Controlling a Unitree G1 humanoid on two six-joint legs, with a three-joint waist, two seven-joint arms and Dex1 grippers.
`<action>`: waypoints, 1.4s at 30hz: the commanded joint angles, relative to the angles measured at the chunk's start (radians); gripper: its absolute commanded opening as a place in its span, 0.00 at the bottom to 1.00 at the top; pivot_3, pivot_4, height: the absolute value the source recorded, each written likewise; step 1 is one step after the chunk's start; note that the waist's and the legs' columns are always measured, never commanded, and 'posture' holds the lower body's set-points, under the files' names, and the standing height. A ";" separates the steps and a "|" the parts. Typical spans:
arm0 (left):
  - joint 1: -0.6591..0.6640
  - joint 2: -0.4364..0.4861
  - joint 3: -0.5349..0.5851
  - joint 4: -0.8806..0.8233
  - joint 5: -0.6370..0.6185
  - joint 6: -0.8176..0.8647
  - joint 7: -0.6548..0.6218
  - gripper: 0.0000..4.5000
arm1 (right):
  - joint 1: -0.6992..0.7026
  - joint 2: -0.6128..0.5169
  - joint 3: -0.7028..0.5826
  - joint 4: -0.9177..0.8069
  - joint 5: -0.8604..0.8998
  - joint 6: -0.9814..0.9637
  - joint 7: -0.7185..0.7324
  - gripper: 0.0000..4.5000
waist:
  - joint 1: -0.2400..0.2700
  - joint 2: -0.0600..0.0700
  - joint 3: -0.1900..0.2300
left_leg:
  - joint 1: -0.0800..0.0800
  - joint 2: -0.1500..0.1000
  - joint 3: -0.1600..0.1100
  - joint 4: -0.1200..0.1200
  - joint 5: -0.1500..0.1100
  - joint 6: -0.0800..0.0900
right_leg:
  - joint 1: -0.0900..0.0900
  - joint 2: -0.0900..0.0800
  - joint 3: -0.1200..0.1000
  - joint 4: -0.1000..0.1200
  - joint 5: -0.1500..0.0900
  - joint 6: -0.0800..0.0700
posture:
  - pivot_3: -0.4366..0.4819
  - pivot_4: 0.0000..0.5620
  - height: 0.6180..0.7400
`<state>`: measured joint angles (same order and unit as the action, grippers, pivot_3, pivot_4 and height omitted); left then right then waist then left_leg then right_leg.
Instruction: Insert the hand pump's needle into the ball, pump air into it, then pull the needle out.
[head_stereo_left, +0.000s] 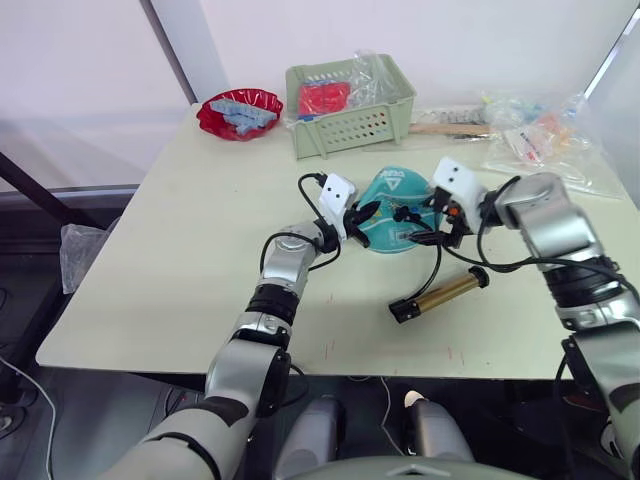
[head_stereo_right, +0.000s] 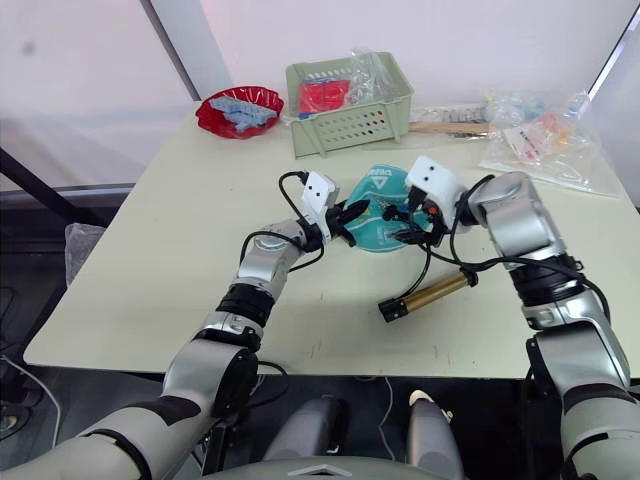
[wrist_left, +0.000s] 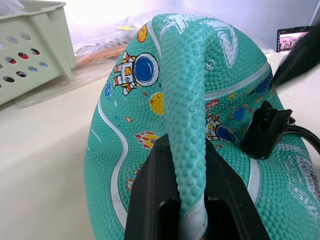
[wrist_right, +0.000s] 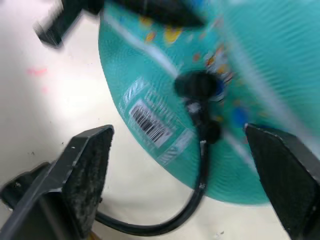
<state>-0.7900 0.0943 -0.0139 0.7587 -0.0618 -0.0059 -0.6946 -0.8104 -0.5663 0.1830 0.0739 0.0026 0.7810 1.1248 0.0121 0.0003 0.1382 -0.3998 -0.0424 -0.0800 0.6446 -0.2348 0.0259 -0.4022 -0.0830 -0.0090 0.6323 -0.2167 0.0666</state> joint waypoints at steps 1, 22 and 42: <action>0.046 -0.002 -0.050 0.042 0.028 0.041 -0.014 0.00 | 0.046 -0.025 -0.090 -0.134 0.077 0.075 -0.036 0.98 | -0.001 0.000 0.000 | 0.000 0.000 0.000 0.000 0.000 0.000 | 0.000 0.000 0.000 0.000 0.000 0.000 | 0.48 0.27 0.97; -0.063 0.050 -0.070 0.183 0.038 -0.014 -0.075 0.00 | 0.865 -0.012 -0.686 -0.610 0.433 -0.099 -0.174 0.98 | -0.001 -0.006 0.005 | 0.001 0.001 -0.003 -0.001 0.000 0.000 | 0.006 -0.001 -0.004 -0.006 -0.003 0.005 | 0.48 0.27 0.97; -0.121 0.048 -0.077 0.283 0.062 -0.087 -0.075 0.00 | 1.134 0.030 -0.867 -0.451 0.567 -0.618 -0.058 0.98 | 0.001 -0.011 0.007 | 0.002 0.006 -0.002 0.003 0.000 0.001 | 0.008 0.001 -0.004 -0.005 -0.004 0.007 | 0.48 0.27 0.97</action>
<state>-0.9312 0.1391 -0.0514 0.9943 -0.0431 -0.1158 -0.7582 0.3227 -0.5405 -0.6567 -0.3747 0.5538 0.2220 1.0637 0.0136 -0.0102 0.1456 -0.3978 -0.0366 -0.0817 0.6475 -0.2350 0.0264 -0.3945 -0.0825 -0.0127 0.6272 -0.2204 0.0733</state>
